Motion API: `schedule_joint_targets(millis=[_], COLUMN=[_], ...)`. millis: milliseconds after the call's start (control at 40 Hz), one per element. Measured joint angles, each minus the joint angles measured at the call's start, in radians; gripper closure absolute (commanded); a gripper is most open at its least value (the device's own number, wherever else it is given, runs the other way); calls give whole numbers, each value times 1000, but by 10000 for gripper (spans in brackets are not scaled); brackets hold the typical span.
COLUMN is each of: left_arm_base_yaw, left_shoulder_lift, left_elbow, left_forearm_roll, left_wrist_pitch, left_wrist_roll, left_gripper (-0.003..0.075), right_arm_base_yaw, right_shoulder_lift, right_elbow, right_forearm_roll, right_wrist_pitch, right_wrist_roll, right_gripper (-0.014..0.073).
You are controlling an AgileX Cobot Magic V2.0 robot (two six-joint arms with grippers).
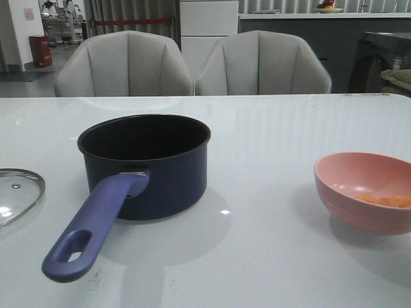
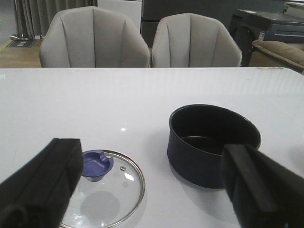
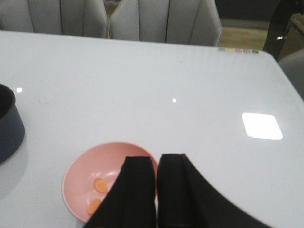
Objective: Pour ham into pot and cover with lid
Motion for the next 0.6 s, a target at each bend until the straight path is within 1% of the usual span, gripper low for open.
schedule_joint_targets(millis=[150, 200, 300, 375, 425, 600], left_arm_base_yaw=[0, 0, 0, 0, 0, 0], left_shoulder_lift=[0, 0, 0, 0, 0, 0], left_elbow=[0, 0, 0, 0, 0, 0], left_forearm_roll=[0, 0, 0, 0, 0, 0], left_wrist_pitch=[-7, -9, -9, -10, -11, -13], left_wrist_roll=[0, 0, 0, 0, 0, 0], left_gripper=[92, 92, 92, 92, 92, 92], right_arm_base_yaw=[0, 0, 0, 0, 0, 0], right_shoulder_lift=[55, 73, 119, 176, 222, 410], right_elbow=[-2, -4, -25, -65, -106, -275], right_forearm_roll=[1, 9, 29, 37, 41, 48], right_wrist_pitch=[10, 11, 39, 95, 140, 330], right_wrist_roll=[0, 0, 0, 1, 2, 65], right_gripper=[396, 368, 235, 120, 74, 68])
